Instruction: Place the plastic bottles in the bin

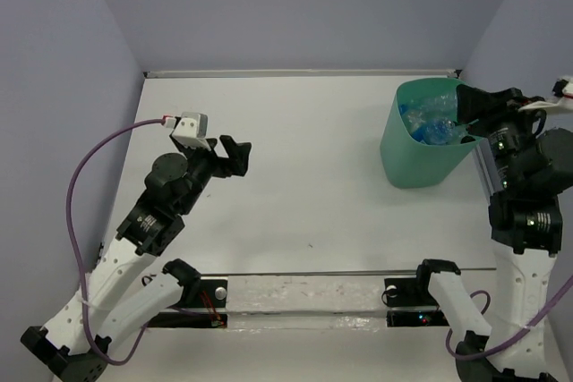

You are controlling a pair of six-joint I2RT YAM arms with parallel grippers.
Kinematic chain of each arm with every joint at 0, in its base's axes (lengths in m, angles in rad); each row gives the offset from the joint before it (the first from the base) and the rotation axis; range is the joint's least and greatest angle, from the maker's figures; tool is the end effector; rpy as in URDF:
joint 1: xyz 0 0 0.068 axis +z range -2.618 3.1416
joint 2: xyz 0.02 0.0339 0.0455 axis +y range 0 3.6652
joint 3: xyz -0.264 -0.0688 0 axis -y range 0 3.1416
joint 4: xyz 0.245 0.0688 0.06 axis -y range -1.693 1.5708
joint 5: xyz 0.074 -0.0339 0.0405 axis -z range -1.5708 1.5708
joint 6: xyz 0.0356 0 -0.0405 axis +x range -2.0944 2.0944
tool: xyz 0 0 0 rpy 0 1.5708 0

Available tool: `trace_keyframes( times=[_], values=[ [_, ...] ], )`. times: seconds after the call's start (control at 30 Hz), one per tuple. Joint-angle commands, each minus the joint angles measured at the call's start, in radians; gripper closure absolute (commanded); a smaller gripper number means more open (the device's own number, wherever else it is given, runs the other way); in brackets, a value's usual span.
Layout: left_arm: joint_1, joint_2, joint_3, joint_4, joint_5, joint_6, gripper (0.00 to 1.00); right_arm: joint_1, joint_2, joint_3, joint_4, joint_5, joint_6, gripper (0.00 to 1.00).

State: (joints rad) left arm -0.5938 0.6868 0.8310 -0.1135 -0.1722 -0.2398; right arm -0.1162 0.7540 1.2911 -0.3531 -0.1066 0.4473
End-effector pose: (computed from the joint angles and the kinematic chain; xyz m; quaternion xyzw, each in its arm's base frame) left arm 0.1350 -0.0837 0.3788 0.0614 0.6936 -0.2348 0.6782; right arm 0.1146 -0.0096 0.4911 0.1381 0.6245 0.1601 0.7519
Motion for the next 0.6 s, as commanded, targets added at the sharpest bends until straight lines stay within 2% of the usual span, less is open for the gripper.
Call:
trace_keyframes(
  times=[0.0,0.07,0.1,0.2,0.27,0.3,0.37,0.43,0.57],
  values=[
    [0.005,-0.069,0.052,0.057,0.052,0.019,0.01,0.0,0.053,-0.088,0.254,-0.613,0.161,0.9],
    [0.006,-0.095,0.063,0.075,0.065,0.007,0.01,0.0,0.03,-0.131,0.345,-0.675,0.2,1.0],
    [0.006,-0.121,0.072,0.092,0.063,0.004,0.01,0.0,0.001,-0.157,0.429,-0.705,0.221,1.0],
    [0.006,-0.161,0.1,0.106,0.019,-0.012,0.01,0.0,-0.054,-0.182,0.518,-0.752,0.254,1.0],
    [0.006,-0.173,0.117,0.106,-0.006,-0.01,0.01,0.0,-0.08,-0.213,0.572,-0.768,0.281,0.76],
    [0.006,-0.185,0.128,0.106,-0.015,-0.004,0.01,0.0,-0.105,-0.225,0.619,-0.759,0.306,0.44],
    [0.006,-0.194,0.135,0.133,-0.018,0.007,0.01,0.0,-0.126,-0.26,0.655,-0.739,0.315,0.2],
    [0.005,-0.198,0.152,0.146,-0.033,0.02,0.01,0.0,-0.142,-0.268,0.661,-0.678,0.306,0.11],
    [0.006,-0.167,0.198,0.127,-0.05,0.034,0.01,0.0,-0.13,-0.294,0.735,-0.651,0.343,0.1]
  ],
)
